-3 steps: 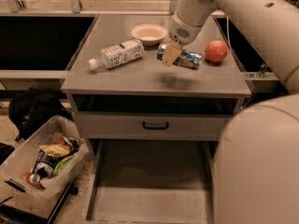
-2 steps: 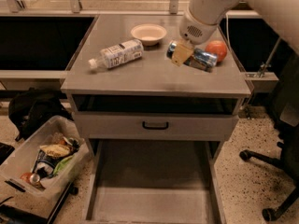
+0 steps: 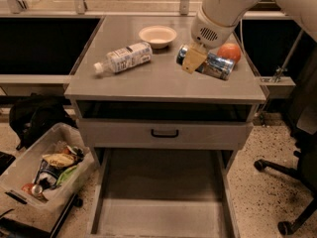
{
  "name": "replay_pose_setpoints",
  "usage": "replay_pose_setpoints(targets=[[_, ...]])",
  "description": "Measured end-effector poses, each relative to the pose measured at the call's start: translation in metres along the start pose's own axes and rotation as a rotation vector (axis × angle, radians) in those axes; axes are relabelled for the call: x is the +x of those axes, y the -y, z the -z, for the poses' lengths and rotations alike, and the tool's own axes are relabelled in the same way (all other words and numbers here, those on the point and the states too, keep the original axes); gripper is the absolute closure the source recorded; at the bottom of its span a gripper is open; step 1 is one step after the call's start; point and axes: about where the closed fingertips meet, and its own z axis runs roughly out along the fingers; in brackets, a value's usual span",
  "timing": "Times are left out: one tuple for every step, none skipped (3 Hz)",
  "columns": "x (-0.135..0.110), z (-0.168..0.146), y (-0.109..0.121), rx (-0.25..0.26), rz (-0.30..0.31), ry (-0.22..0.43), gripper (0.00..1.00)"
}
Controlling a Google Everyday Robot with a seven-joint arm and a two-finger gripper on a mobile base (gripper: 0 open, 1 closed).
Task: Place redbull can into middle drawer
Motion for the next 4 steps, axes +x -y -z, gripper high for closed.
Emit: replay_pose_setpoints(targets=[[0.028,0.037,-0.007,0.038,-0.035,-0.018,1.0],[0.096,0.108,-0.033,0.179,-0.156,-0.052,1.0],[0.157,0.191,-0.075,0.323,-0.244,-0.073,1.0],[0.182,0.266,-0.109,0.45,-0.278,-0.06,1.0]])
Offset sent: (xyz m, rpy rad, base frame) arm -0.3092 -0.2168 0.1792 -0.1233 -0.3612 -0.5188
